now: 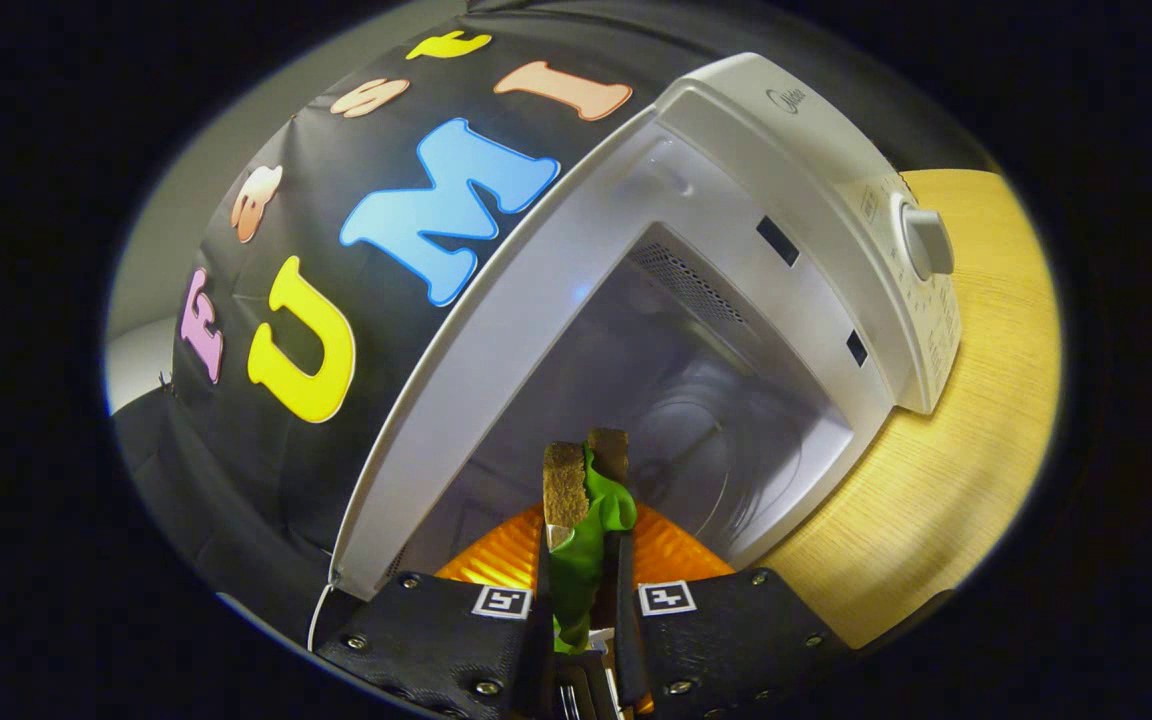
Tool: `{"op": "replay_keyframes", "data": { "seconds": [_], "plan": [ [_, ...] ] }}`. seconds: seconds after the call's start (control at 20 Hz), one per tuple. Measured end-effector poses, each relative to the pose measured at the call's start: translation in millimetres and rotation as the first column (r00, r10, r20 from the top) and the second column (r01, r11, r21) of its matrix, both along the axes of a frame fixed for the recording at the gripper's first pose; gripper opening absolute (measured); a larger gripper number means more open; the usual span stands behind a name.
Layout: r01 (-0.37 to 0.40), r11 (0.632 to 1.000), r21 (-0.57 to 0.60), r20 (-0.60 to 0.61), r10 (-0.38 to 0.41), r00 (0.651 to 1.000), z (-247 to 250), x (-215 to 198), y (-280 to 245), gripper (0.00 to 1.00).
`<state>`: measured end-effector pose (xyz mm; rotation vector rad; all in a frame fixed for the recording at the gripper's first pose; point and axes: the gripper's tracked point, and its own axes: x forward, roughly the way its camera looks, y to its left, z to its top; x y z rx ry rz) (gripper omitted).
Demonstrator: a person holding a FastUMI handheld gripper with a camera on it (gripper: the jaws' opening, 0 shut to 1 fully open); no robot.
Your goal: Open the microwave, put the food inside, and close the microwave door.
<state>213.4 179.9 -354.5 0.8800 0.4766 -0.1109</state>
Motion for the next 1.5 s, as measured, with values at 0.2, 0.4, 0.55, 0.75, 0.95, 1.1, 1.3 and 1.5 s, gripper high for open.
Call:
{"op": "replay_keyframes", "data": {
  "seconds": [0.2,0.4,0.55,0.75,0.95,1.1,1.3,1.5],
  "plan": [
    [0.063,0.997,0.05,0.002,-0.063,0.998,-20,22,-2,0.24],
    [0.086,0.992,0.094,-0.008,-0.086,0.996,-38,36,3,0.28],
    [0.105,0.99,0.092,-0.018,-0.103,0.994,-42,36,4,0.28],
    [0.086,0.996,0.032,-0.042,-0.085,0.996,-44,26,7,0.46],
    [0.049,0.999,-0.01,-0.07,-0.05,0.996,-46,13,15,0.92],
    [0.039,0.998,-0.052,-0.091,-0.044,0.995,-45,5,15,0.92],
    [0.06,0.98,-0.189,-0.115,-0.083,0.99,-33,-10,2,0.97],
    [0.026,0.979,-0.202,-0.088,-0.045,0.995,0,-22,9,0.97]
  ]
}}
